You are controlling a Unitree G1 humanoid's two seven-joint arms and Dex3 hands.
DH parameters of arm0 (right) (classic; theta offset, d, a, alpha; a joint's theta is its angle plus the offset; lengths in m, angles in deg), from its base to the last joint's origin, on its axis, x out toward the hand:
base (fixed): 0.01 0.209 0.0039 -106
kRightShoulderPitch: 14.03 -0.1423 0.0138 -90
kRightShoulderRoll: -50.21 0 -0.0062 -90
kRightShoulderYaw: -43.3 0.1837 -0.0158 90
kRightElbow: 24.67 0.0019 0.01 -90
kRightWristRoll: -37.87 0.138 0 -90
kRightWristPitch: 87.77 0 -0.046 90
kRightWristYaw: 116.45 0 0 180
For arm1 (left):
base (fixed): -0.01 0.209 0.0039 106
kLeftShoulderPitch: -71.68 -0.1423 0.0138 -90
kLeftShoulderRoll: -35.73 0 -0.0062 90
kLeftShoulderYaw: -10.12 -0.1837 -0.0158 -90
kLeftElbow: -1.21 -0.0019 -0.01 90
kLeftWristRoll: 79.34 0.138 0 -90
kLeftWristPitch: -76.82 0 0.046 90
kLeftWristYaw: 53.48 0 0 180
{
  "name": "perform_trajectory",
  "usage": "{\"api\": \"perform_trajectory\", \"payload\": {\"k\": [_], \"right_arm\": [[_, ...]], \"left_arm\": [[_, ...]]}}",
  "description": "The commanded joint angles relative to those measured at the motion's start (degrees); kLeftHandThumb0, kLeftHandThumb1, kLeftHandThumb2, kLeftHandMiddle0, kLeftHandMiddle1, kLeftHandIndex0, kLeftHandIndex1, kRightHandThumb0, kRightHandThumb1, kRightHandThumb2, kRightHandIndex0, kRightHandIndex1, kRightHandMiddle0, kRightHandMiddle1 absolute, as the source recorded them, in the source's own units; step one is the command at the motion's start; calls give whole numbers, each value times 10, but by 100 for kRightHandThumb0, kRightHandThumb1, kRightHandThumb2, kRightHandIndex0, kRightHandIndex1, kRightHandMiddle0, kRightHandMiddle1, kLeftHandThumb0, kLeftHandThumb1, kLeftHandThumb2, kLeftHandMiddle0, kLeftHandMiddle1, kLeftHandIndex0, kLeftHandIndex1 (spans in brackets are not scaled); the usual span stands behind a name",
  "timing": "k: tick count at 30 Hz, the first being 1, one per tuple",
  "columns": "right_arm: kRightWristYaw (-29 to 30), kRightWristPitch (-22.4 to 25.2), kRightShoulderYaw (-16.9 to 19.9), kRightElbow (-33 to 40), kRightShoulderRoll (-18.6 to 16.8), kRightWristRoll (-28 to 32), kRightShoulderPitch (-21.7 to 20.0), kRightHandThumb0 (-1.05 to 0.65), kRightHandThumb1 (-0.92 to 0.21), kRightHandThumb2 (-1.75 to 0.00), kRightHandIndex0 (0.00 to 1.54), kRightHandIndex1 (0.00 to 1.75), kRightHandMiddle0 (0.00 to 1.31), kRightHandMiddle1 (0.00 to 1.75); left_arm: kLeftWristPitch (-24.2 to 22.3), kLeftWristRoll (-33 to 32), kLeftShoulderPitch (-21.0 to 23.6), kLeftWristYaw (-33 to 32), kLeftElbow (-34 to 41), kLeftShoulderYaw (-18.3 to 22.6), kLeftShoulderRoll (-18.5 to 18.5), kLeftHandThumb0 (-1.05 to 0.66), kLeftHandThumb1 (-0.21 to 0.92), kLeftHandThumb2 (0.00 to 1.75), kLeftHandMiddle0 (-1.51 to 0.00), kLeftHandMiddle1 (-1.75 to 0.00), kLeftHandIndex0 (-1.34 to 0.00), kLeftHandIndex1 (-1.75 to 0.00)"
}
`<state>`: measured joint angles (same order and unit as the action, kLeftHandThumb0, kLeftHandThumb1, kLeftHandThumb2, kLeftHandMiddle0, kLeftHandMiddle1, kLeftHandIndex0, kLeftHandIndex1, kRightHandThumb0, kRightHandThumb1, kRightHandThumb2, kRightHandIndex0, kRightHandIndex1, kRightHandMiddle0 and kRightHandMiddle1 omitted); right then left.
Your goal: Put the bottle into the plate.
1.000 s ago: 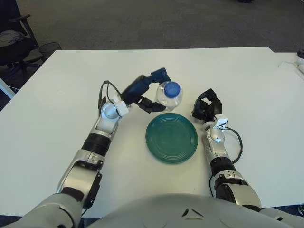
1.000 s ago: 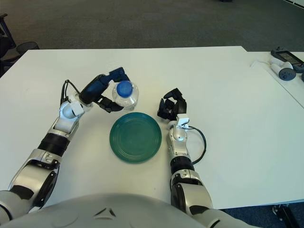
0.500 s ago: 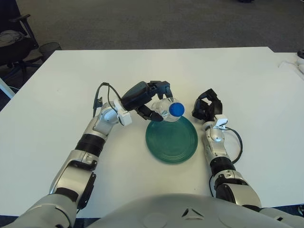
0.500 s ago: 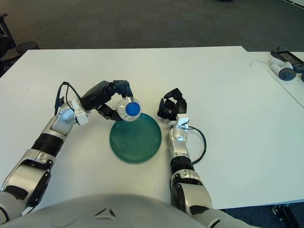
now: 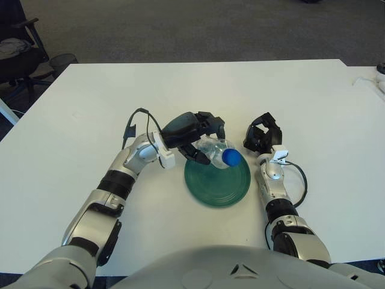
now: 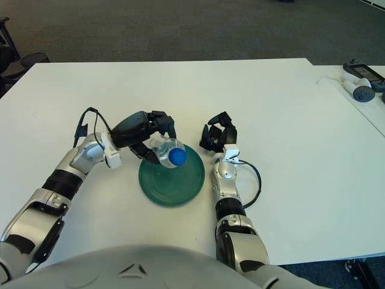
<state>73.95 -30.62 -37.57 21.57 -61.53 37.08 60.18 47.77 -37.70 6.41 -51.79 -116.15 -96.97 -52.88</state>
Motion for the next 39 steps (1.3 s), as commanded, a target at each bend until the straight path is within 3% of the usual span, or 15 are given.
{"api": "perform_trajectory", "payload": {"k": [1, 10, 15, 35, 39], "right_arm": [[7, 33, -4, -58, -26, 7, 65, -47, -31, -132, 116, 175, 61, 175], [-15, 24, 2, -65, -26, 24, 62, -46, -32, -131, 117, 175, 60, 175], [-18, 30, 5, -62, -29, 28, 61, -46, -33, -129, 116, 175, 59, 175], [11, 40, -5, -41, -30, 3, 68, -45, -35, -127, 115, 175, 58, 175], [49, 64, -21, 13, -37, -24, 81, -45, -35, -127, 115, 175, 58, 175]], "left_arm": [[17, 67, 18, -77, -19, -15, 12, -42, 64, 90, -120, -175, -102, -175], [6, 219, 46, -249, -3, -72, 43, -44, 62, 95, -127, -175, -105, -175], [-14, 259, 57, -302, 8, -104, 58, -46, 63, 97, -129, -175, -104, -175], [-58, 235, 57, -292, 67, -145, 90, -49, 63, 105, -135, -175, -109, -175], [-44, 204, 59, -289, 58, -145, 87, -50, 67, 100, -125, -175, -103, -175]]}}
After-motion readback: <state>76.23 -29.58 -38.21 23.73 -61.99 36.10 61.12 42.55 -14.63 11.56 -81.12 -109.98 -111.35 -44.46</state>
